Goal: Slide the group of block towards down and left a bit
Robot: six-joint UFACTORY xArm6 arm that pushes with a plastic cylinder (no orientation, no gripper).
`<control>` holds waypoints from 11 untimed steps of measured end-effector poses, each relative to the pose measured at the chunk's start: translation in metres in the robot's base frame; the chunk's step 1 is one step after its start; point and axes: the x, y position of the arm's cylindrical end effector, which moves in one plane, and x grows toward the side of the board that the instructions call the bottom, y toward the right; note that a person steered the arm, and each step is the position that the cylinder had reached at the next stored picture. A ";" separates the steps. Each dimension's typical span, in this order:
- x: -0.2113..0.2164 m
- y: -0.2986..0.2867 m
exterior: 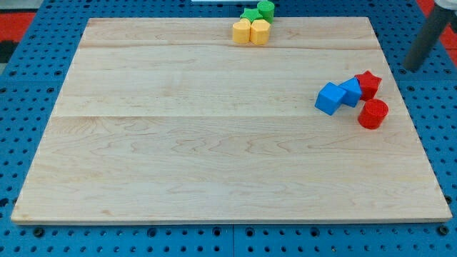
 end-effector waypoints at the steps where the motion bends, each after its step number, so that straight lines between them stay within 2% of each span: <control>1: 0.005 -0.021; 3: 0.025 0.008; 6: 0.025 -0.091; 9: 0.036 -0.057; 11: 0.049 -0.115</control>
